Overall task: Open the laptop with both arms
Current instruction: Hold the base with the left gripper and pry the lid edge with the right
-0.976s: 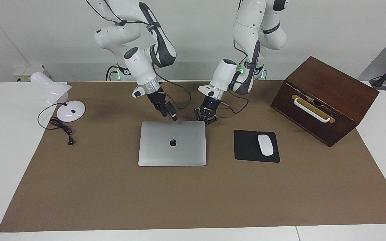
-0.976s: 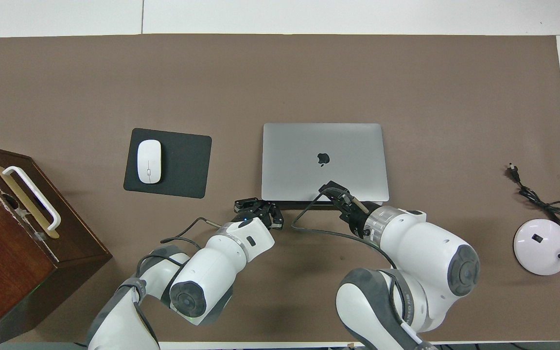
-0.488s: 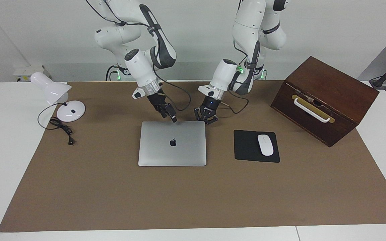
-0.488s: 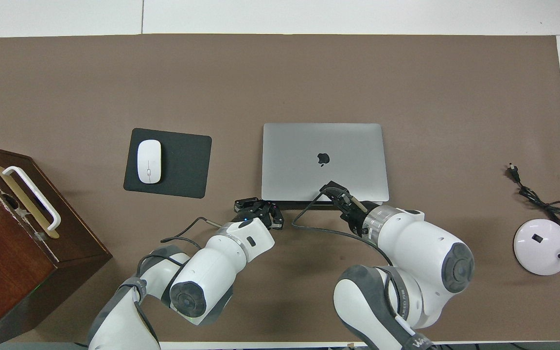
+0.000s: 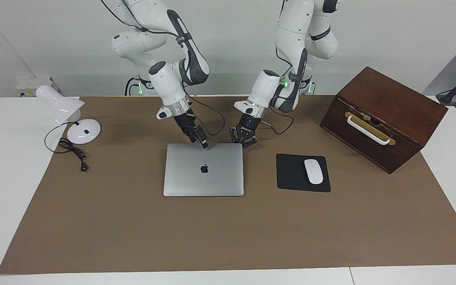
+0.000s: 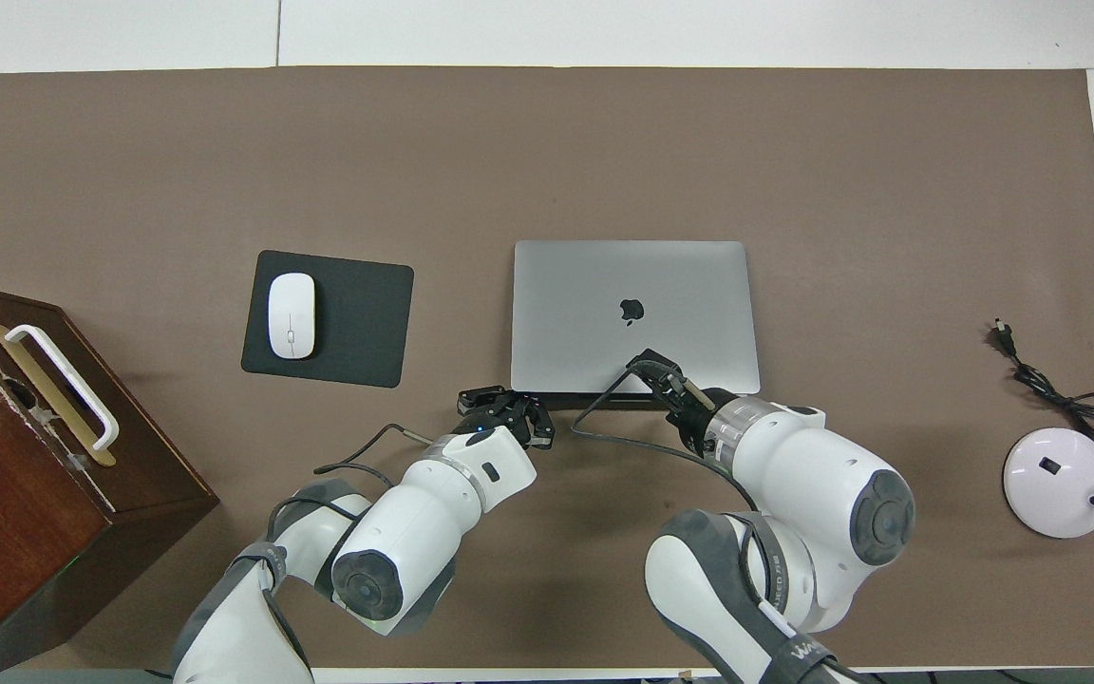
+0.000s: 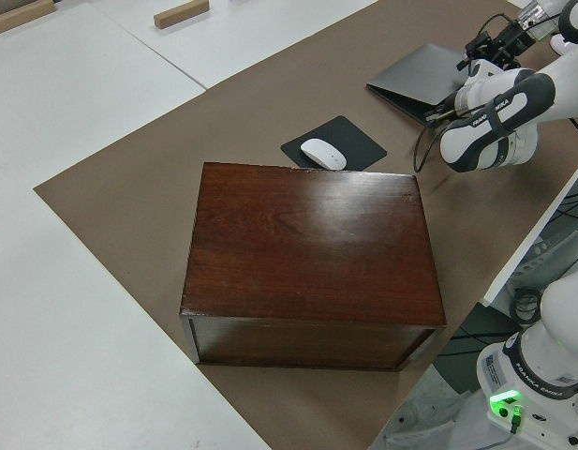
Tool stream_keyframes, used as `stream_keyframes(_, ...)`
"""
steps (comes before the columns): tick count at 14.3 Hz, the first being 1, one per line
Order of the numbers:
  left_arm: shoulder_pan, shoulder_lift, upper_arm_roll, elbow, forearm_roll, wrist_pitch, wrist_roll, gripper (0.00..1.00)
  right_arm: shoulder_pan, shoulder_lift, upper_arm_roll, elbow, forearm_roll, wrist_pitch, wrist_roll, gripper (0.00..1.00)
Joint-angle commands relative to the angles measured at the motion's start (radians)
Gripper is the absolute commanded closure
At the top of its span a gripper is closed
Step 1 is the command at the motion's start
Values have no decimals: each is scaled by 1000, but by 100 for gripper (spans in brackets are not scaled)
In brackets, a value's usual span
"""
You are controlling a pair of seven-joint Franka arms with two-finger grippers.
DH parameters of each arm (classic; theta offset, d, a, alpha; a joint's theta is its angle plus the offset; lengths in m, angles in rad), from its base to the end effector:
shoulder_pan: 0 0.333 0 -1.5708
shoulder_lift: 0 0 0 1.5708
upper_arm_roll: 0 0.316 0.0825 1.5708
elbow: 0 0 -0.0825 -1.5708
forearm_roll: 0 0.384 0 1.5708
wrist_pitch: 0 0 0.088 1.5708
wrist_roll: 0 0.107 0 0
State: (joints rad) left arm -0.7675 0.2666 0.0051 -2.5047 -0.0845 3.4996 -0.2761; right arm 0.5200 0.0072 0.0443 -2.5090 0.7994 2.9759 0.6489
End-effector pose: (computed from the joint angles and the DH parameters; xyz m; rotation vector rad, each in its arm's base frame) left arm 0.3796 -0.3485 0.2666 2.5943 -0.5213 0.8753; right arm 0.4370 0.2179 0.3163 -2.4073 1.0842 -0.2373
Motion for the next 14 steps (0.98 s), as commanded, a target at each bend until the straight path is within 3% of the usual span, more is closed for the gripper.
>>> stream_keyframes(1,-19,91,19,24,-20,4,28,100,3,37,2,41,17,26,-26,1)
stream_keyframes(14,-22,120,30,32,-20,4,57,100,-18,100,0,159,17,20,-52,1)
